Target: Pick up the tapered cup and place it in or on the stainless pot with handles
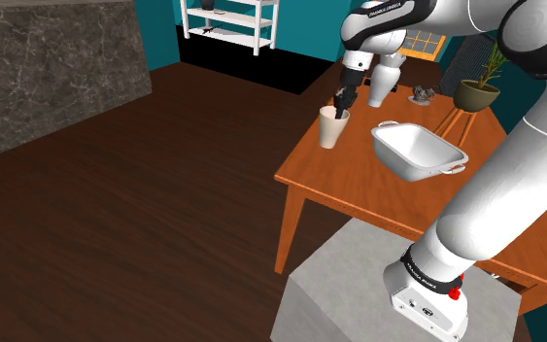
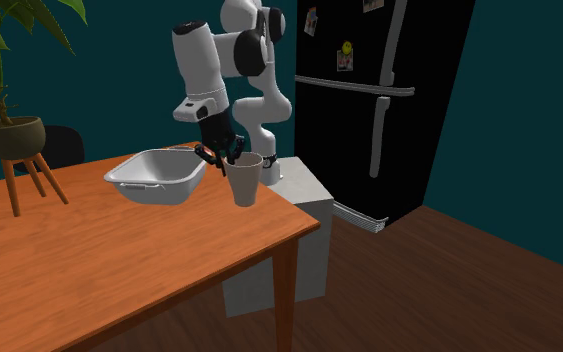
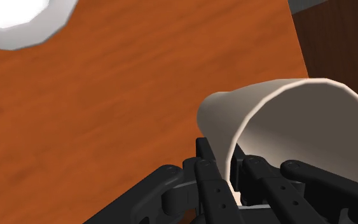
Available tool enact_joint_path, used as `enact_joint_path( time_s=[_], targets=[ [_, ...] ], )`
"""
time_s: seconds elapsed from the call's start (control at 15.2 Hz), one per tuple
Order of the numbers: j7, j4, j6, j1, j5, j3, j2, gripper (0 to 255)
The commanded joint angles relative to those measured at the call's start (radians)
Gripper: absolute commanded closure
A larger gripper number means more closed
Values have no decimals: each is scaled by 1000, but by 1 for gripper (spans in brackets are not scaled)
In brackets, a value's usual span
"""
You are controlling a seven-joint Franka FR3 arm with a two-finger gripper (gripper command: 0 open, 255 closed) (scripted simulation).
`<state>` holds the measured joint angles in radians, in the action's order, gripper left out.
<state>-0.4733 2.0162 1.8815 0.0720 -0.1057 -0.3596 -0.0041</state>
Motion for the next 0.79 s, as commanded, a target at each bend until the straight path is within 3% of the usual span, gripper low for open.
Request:
enact_joint_path(
  time_s=[0.0,0.73],
  targets=[
    [3,-20,-26,0,3,0,-6,255],
    [23,-140,-169,-1,15,1,-32,255]
  ],
)
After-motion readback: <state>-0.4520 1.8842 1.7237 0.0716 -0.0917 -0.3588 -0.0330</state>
